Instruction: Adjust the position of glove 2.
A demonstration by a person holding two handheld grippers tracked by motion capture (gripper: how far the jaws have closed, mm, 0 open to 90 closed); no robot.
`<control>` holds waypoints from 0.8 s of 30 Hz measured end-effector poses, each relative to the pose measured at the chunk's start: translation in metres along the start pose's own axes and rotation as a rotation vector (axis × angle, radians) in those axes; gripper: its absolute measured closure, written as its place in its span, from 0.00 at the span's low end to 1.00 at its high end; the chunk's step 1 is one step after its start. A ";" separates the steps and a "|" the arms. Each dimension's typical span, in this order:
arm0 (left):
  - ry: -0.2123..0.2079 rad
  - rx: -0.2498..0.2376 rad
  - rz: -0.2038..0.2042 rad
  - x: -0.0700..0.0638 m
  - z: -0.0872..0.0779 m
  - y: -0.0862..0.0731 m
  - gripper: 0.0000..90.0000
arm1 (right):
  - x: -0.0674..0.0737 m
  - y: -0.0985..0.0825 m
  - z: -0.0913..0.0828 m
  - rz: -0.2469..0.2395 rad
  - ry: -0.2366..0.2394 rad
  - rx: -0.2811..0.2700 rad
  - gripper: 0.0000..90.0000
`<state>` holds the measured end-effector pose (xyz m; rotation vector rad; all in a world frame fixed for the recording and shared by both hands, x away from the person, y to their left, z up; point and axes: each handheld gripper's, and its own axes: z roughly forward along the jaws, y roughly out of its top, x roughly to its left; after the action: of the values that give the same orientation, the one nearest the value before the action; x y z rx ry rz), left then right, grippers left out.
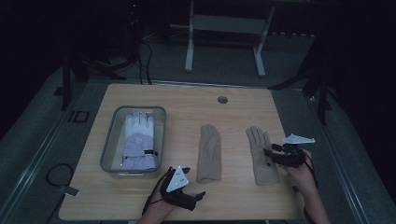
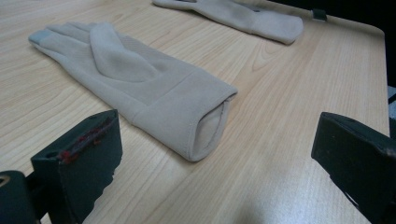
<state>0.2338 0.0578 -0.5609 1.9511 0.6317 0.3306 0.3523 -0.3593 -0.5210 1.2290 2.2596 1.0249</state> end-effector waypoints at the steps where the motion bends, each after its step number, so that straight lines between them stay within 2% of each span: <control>1: 0.000 0.004 0.002 0.001 0.000 0.000 0.02 | 0.000 -0.001 0.000 -0.004 0.007 -0.003 0.55; 5: 0.001 0.003 -0.010 0.004 0.000 -0.001 0.02 | 0.001 -0.004 0.004 -0.005 0.027 0.000 0.55; 10: 0.002 0.007 -0.004 0.002 0.000 -0.002 0.02 | 0.003 -0.006 0.013 -0.007 0.046 0.005 0.57; 14: 0.002 0.004 -0.004 0.003 -0.001 -0.002 0.02 | 0.003 -0.014 0.022 -0.012 0.040 0.051 0.59; 17: 0.002 0.004 -0.006 0.003 -0.001 -0.002 0.02 | 0.005 -0.020 0.024 -0.026 0.026 0.033 0.61; 21: 0.005 0.005 -0.003 0.003 0.000 -0.001 0.02 | 0.010 -0.022 0.024 -0.026 -0.018 0.018 0.75; 24: 0.007 0.004 -0.003 0.004 0.000 -0.001 0.02 | 0.014 -0.022 0.024 0.010 -0.055 0.013 0.89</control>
<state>0.2362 0.0604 -0.5622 1.9538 0.6403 0.3345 0.3467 -0.3448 -0.5528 1.2601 2.2245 0.9696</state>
